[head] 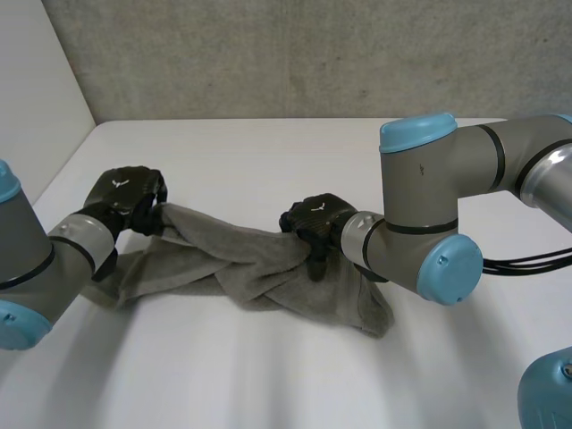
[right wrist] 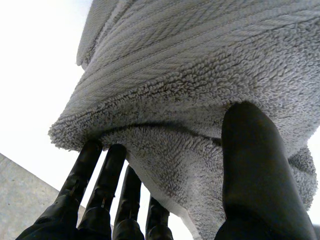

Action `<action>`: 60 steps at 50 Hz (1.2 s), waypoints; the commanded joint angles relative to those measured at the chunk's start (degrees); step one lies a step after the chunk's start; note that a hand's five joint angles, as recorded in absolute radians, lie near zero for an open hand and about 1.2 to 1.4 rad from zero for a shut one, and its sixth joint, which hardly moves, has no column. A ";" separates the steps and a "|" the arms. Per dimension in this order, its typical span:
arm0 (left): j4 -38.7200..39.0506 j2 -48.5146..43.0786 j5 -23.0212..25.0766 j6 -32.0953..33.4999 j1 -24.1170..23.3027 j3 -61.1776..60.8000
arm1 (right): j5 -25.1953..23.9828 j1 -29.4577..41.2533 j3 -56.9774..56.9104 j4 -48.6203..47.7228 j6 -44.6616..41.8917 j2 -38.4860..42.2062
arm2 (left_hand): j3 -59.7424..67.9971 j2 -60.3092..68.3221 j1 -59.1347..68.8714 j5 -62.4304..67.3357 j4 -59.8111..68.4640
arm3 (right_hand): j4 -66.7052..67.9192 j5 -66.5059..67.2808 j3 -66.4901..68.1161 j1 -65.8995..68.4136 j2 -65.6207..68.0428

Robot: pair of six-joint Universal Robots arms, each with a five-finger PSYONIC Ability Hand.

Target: Fold the towel.

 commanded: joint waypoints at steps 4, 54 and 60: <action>0.18 5.67 2.54 -0.20 3.52 -3.33 | -0.02 -1.53 -1.48 0.19 -9.06 1.96 | 3.22 3.25 8.45 7.58 2.13 | -5.78 -4.45 -5.93 -5.65 -6.53; 1.32 6.64 4.84 -0.03 9.33 2.56 | -16.73 -10.32 -12.01 5.04 -4.59 1.33 | 3.22 3.25 8.45 7.58 2.13 | 50.85 52.17 50.70 50.98 50.09; 2.29 -3.88 4.31 -0.20 3.82 16.40 | -7.79 -10.15 -31.66 0.55 -4.32 9.68 | 3.22 3.25 8.45 7.58 2.13 | 50.85 52.17 50.70 50.98 50.09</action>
